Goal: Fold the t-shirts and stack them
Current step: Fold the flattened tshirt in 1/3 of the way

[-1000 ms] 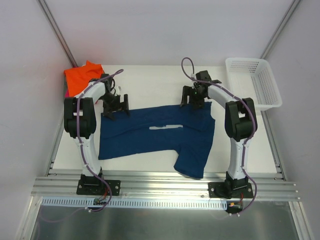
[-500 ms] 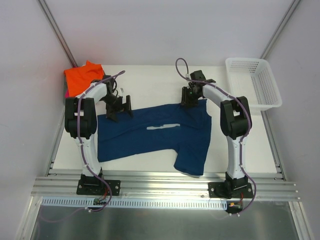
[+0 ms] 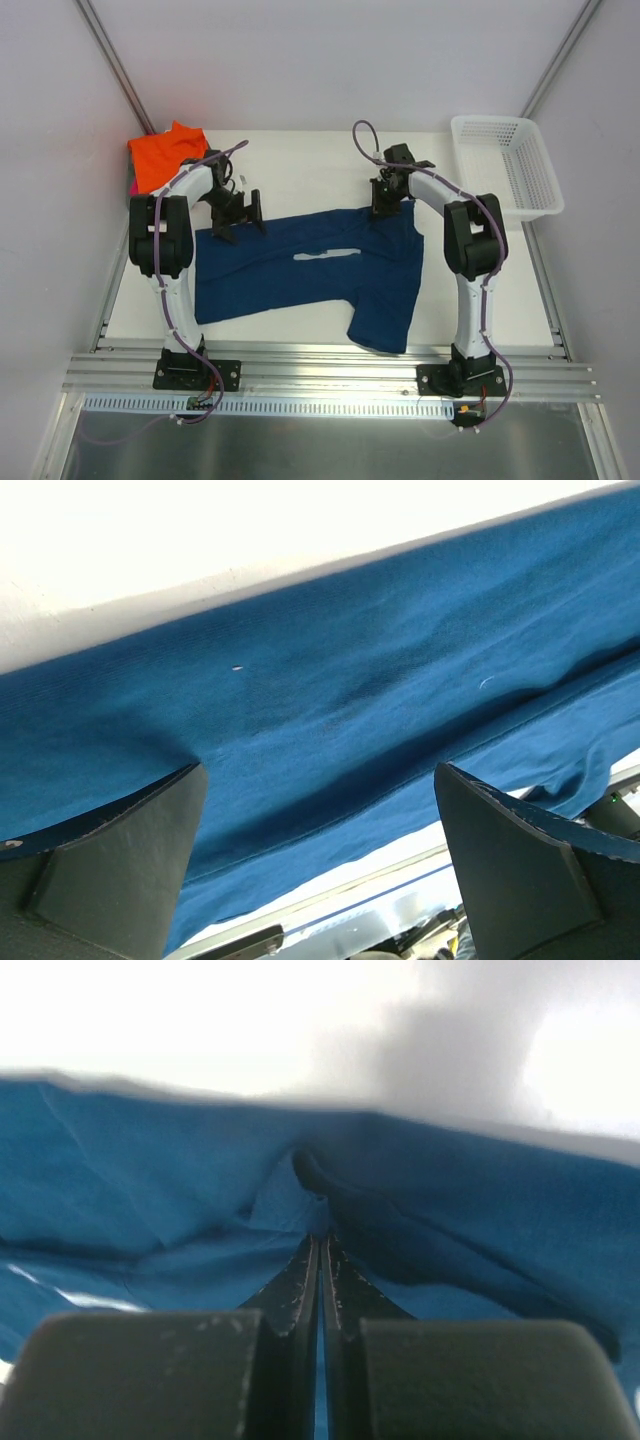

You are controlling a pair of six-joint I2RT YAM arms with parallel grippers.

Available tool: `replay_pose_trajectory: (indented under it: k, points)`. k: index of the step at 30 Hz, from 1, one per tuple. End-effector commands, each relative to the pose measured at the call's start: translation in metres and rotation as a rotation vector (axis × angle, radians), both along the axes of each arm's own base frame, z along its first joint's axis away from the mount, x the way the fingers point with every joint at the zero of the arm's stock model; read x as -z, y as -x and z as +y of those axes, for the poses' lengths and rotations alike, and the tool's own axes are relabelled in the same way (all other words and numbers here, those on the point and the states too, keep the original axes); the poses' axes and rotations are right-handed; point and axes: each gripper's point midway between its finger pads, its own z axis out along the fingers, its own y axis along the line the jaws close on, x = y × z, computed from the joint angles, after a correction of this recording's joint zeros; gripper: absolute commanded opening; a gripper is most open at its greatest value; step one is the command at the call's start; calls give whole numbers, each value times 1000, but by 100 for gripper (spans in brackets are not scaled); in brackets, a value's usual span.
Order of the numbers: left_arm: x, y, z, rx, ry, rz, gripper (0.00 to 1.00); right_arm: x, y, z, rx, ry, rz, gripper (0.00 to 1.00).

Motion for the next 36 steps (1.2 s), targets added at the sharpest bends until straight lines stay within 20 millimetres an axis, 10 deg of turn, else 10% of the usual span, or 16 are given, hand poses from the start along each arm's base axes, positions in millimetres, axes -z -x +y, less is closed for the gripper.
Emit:
replay_pose_trajectory:
  k: [1,8,25,31,33,36]
  points:
    - [-17,-9,-2,-12,32,-25,99,-45,19,-28,-2,50,-36,1]
    - [-12,-15,-4,-24,46,-13,99,-85,74,-31,-66,58,-66,1]
    - [-19,-20,-15,-23,92,-21,99,-98,194,8,-309,52,-21,2]
    - [-22,-22,-19,-7,85,-37,99,-93,218,-4,-304,97,1,40]
    - [-24,-20,-19,-3,81,-42,99,-93,215,-12,-281,135,-28,74]
    - [-24,-17,-18,5,65,-44,99,-91,203,-18,-233,151,-57,91]
